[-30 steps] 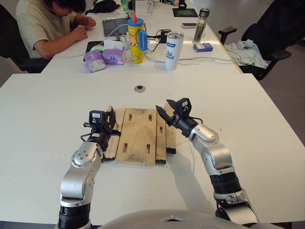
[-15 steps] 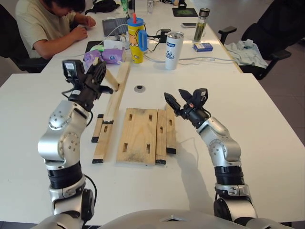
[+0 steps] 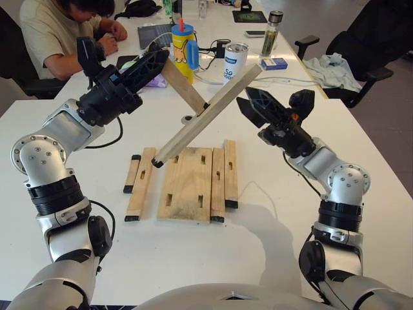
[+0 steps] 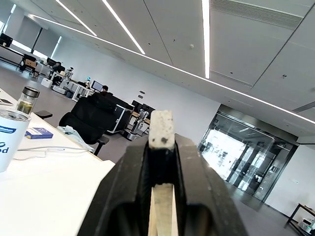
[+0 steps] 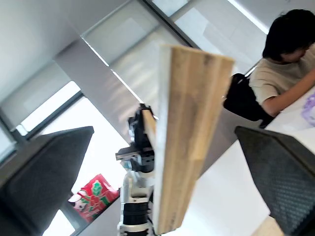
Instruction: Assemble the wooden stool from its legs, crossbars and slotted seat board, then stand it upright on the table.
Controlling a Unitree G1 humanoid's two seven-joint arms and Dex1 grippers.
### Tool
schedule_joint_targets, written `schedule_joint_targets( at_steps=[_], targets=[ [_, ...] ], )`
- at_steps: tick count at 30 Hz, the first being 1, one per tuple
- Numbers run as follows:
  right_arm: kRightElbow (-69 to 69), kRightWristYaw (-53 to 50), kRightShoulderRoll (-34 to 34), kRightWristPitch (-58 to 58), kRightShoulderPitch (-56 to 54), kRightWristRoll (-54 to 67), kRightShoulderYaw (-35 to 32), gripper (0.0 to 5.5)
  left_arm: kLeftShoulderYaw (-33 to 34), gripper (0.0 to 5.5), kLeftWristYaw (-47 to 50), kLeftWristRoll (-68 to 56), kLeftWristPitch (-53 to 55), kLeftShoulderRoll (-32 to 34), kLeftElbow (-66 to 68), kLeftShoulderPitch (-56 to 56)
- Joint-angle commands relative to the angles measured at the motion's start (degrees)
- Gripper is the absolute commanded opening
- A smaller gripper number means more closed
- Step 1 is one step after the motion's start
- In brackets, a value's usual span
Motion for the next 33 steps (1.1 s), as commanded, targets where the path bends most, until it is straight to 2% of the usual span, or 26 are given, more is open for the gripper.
schedule_joint_targets(
  at_steps=[1, 5, 6, 24, 26, 27, 30, 33],
  targets=[
    [-1.12, -1.88, -1.24, 1.96, -1.13, 4.69, 0.60, 5.40, -0.07, 0.43, 1.34, -3.96, 1.40, -0.09, -0.05, 0.39],
    [-1.62, -2.50, -1.75, 1.67, -0.90, 4.54, 2.22, 5.40, -0.50, 0.43, 2.80, -6.98, 1.74, -0.36, -0.46, 1.19],
    [-1.62, -2.49, -1.76, 1.51, -0.97, 4.42, 2.56, 5.12, -0.54, 0.43, 3.02, -7.58, 1.84, -0.24, -0.70, 1.46],
    [-2.46, 2.26, -2.81, -0.78, -0.38, 4.40, 4.22, 2.10, -2.53, 0.43, 7.00, -13.22, 1.02, 0.84, -0.90, 1.83],
    [-2.24, 2.58, -3.00, -0.86, -0.42, 4.23, 4.17, 2.05, -2.54, 0.43, 7.52, -13.69, 0.50, 0.72, -1.18, 1.65],
    [-2.02, 2.49, -2.93, -1.08, -0.50, 4.32, 3.98, 2.05, -2.64, 0.79, 7.59, -13.10, 0.00, 0.85, -1.40, 1.53],
    [-1.42, 2.27, -3.12, -1.12, -0.68, 4.67, 3.68, 2.05, -1.62, 1.06, 8.78, -13.34, -2.39, 0.34, -0.85, 0.56],
    [-1.03, 2.28, -3.38, -1.12, -0.75, 4.42, 3.69, 2.05, -0.38, 1.56, 10.24, -13.67, -5.21, 0.07, -0.24, -0.59]
  ],
)
